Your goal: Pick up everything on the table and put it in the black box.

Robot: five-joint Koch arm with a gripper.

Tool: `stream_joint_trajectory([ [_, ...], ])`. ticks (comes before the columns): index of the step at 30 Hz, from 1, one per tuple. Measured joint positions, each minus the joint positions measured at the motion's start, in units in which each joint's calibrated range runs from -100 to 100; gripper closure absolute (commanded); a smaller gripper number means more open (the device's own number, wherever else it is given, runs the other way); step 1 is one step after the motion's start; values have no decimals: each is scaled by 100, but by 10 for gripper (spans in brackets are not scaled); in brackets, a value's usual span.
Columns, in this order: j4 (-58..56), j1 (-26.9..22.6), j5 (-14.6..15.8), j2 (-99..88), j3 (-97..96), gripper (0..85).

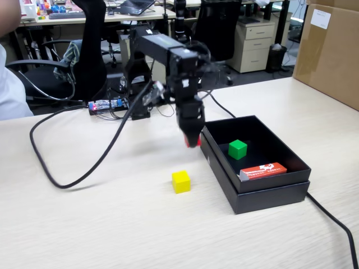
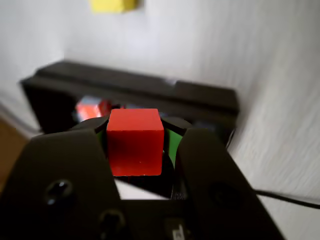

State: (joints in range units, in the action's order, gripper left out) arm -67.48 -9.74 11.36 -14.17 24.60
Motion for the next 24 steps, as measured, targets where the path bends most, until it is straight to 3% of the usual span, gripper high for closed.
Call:
stream_joint_trajectory([
  [5, -39, -376, -288, 246, 1461, 846],
  [8, -54, -459, -484, 1502, 2373, 846],
  [11, -46, -459, -581, 3120, 2711, 846],
  [19, -46, -464, -679, 4686, 3113, 843],
  [24, -46, -464, -679, 4880, 3113, 583],
])
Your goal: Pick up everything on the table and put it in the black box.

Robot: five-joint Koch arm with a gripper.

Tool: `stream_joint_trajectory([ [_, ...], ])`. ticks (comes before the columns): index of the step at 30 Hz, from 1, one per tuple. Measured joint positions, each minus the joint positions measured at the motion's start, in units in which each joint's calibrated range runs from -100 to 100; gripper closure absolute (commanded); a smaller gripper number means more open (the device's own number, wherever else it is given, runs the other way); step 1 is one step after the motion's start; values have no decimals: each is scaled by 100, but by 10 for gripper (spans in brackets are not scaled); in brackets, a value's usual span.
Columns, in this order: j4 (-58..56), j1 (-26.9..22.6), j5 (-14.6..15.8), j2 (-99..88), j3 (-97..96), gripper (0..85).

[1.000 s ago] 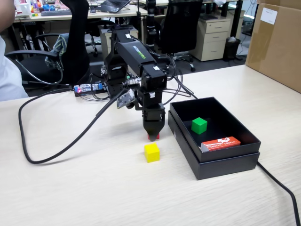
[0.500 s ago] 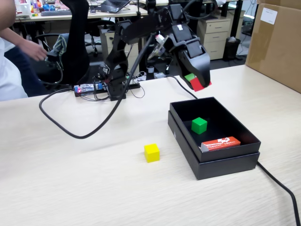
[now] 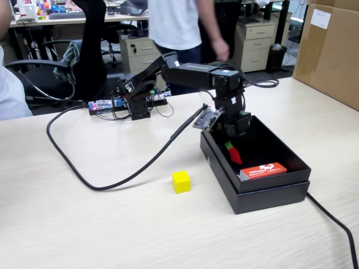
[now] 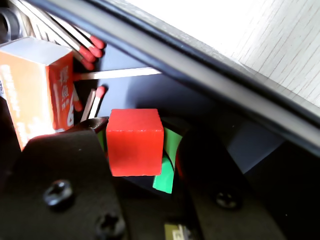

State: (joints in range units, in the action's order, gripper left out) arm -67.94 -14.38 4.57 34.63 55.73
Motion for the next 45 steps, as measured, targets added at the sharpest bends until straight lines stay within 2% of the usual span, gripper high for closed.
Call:
stream_joint_trajectory([
  [3, -23, 0, 0, 0, -46, 458],
  [9, -39, 127, 0, -1398, -173, 459],
  [11, -54, 322, 0, -2744, -475, 426],
  [16, -54, 762, -59, -3650, -1324, 384],
  [24, -54, 1177, -112, -3210, -2045, 367],
  [36, -46, 1245, -147, -1152, -1543, 372],
  [39, -46, 1260, -147, -854, -1506, 404],
  [41, -46, 1265, -166, -673, -1488, 472],
  [42, -46, 1270, -176, -621, -1488, 551],
  [45, -46, 1284, -190, -505, -1369, 708],
])
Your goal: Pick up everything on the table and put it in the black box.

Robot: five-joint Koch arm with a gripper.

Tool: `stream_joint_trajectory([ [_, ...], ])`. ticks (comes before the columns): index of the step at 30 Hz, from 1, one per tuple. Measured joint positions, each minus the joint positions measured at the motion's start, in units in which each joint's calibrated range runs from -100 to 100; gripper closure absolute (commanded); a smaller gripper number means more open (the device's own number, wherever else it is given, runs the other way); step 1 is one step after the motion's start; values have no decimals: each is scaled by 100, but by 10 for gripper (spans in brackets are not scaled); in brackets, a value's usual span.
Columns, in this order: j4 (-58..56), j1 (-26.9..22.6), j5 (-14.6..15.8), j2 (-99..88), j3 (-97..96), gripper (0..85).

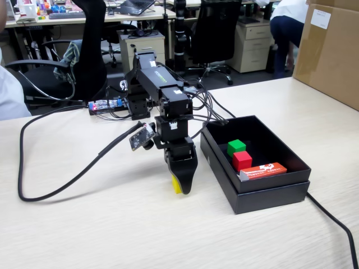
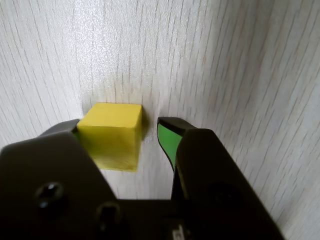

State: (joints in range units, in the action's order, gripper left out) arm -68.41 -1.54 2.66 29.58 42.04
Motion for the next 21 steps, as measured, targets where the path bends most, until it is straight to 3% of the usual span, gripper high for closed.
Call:
stream_joint_trajectory([
  [1, 0, 10, 0, 26, 9, 833],
  [2, 0, 20, 5, 26, 27, 846],
  [11, 0, -112, 5, -1049, -173, 846],
  [15, 0, -606, 5, -2667, 347, 846],
  [21, -8, -1284, 107, -2304, 940, 846],
])
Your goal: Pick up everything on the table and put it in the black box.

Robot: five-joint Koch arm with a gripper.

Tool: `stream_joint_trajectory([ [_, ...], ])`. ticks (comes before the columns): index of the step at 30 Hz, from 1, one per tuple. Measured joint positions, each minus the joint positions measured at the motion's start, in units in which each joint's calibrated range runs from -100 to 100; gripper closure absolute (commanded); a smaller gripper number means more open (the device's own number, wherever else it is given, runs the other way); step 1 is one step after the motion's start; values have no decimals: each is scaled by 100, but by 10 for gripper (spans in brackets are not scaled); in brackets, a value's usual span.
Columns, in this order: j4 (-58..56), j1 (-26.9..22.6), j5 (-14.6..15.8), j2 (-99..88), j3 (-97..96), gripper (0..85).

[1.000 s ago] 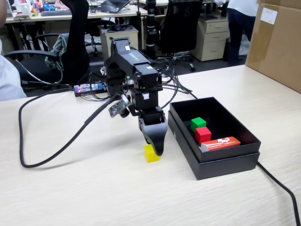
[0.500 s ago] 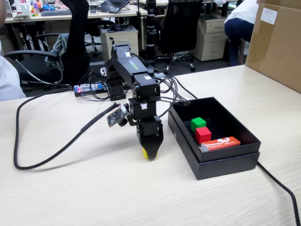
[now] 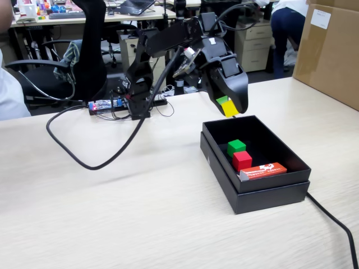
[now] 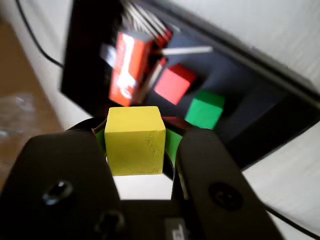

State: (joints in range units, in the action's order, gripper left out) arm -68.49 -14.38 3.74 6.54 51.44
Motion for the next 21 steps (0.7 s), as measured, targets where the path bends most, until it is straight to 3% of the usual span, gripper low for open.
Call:
stream_joint_trajectory([
  [9, 0, -186, 181, 1307, -347, 845],
  [21, -8, -83, 264, -259, -2017, 845],
])
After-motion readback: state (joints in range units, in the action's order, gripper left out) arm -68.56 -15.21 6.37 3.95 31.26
